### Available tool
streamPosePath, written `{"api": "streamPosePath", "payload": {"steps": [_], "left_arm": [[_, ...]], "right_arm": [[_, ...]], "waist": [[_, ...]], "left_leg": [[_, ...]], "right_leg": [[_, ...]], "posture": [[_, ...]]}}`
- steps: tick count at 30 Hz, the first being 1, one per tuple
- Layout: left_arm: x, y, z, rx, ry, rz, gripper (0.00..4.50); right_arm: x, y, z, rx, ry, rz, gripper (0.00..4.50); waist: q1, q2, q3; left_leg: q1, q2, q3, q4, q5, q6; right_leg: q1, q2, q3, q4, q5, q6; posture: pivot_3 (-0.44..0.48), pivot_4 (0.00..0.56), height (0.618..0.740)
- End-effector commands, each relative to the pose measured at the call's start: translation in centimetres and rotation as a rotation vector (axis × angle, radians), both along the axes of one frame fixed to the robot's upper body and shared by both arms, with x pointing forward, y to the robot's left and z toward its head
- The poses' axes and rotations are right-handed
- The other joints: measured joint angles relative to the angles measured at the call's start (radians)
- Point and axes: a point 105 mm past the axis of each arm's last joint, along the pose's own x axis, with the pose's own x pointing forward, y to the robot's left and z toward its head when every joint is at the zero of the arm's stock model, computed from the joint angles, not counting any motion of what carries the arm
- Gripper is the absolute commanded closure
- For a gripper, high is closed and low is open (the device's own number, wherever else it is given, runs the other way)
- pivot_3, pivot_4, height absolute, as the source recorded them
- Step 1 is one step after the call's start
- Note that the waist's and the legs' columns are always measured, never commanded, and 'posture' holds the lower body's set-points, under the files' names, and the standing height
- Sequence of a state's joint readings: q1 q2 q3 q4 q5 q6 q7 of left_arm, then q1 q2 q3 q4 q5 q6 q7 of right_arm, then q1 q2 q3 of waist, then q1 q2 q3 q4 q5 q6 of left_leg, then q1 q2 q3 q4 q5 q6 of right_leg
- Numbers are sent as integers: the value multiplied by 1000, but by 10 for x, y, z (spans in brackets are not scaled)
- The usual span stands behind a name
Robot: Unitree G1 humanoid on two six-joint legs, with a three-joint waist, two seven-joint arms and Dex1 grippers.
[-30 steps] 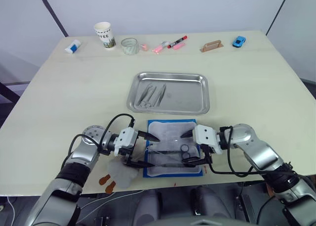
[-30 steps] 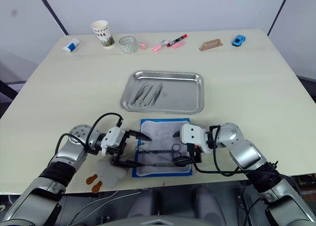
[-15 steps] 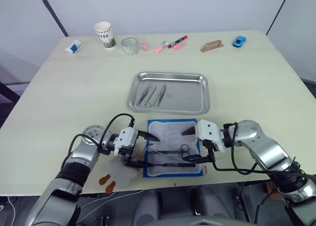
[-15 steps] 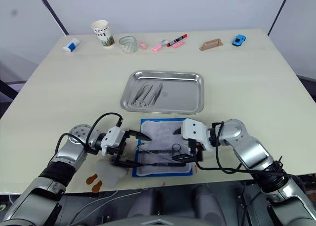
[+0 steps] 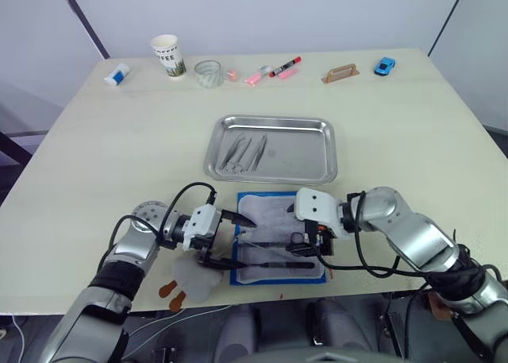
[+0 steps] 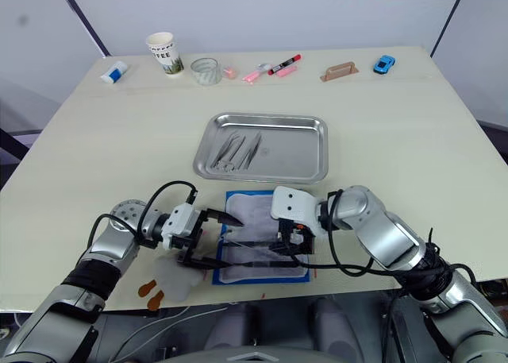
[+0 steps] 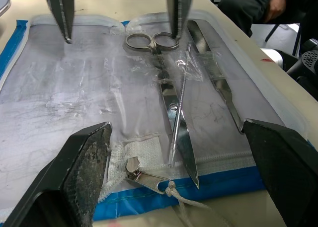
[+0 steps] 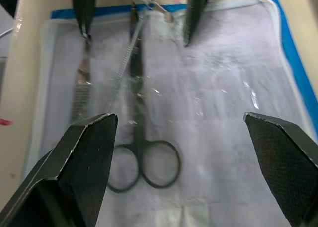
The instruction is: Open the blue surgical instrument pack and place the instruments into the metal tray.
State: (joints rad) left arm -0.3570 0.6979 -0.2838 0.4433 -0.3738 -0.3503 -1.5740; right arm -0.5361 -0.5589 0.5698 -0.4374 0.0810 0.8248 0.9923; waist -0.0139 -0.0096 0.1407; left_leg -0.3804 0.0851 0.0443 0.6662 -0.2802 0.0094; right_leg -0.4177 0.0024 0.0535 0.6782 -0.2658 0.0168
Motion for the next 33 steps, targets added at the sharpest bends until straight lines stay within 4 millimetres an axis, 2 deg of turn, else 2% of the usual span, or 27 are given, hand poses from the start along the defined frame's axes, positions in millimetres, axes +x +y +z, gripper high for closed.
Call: {"api": "streamPosePath", "payload": {"steps": [1,9,33], "left_arm": [[-16,12,-23,91,115,-19,39],[-16,11,-23,91,116,-19,39],[-16,14,-24,93,117,-7,39]], "right_arm": [[0,2,4,-22,-56,9,0],[0,-3,-11,-64,-38,-20,0],[3,0,-17,-60,-5,-6,0]], "waist": [[0,0,0],[-2,0,0],[-4,0,0]], "left_leg": [[0,0,0,0,0,0],[0,0,0,0,0,0],[1,0,0,-1,0,0]], "right_leg": [[0,0,0,0,0,0],[0,0,0,0,0,0],[0,0,0,0,0,0]], "posture": [[0,150,737],[0,150,737],[0,150,737]]}}
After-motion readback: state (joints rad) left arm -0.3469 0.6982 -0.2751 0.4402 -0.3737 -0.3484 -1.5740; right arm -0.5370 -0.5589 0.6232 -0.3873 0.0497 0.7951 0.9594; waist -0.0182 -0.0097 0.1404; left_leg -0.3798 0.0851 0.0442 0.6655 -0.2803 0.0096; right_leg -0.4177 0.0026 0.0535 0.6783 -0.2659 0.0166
